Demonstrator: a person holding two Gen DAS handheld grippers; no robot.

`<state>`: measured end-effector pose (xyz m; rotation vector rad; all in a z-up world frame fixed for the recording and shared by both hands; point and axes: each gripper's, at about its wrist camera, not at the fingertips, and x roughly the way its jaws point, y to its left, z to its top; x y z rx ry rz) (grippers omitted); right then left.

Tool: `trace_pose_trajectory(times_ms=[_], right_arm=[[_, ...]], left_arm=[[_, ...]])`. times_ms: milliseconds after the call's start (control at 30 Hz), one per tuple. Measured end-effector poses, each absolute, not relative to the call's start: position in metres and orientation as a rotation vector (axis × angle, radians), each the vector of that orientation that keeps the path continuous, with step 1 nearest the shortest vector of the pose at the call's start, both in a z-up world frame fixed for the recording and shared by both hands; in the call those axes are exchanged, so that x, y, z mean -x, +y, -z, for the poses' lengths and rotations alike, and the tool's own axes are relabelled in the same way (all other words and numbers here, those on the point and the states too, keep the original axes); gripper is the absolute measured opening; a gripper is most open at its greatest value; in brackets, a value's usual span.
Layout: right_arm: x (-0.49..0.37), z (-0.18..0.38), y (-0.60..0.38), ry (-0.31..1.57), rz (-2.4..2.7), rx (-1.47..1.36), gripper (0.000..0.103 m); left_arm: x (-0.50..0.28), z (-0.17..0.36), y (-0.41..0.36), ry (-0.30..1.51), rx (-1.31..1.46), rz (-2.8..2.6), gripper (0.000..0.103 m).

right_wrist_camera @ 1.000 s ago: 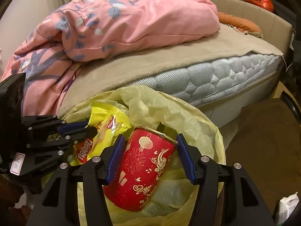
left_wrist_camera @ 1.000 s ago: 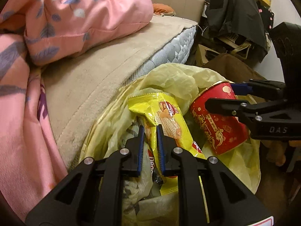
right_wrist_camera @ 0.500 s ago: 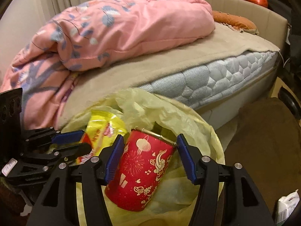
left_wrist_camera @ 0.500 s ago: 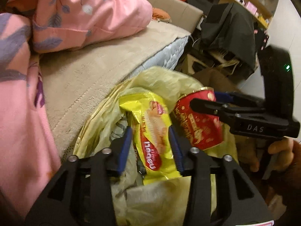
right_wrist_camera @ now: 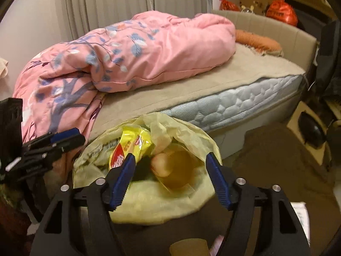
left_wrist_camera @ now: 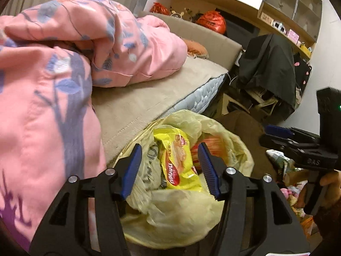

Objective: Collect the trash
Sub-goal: 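Move both tools back over the table toward the remaining trash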

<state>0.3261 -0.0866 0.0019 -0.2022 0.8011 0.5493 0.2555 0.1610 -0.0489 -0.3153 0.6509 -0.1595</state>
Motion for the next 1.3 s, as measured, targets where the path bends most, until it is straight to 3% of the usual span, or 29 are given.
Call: trace_pose_trajectory(times_ms=[333,767,1067,1300], right_arm=[[-0.256,-0.028,-0.139,0.731,-0.402,0.265,0.065],[-0.125,-0.01,-0.287,0.73,-0.087,0.185,0.065],[-0.082,0.038,-0.417,0.775,0.165,0.084,0.065],[-0.098,0.071,-0.485,0.808,0.191,-0.018,0.065]], left_arm=[[-0.218,0.033,0.114,0.657,0.247,0.221,0.053],[-0.171,0.047,-0.025,0.758,0.11,0.548,0.053],[-0.14,0.049,-0.088,0.786,0.014,0.725,0.053],[-0.13,0.053,-0.111,0.82,-0.029,0.778,0.053]])
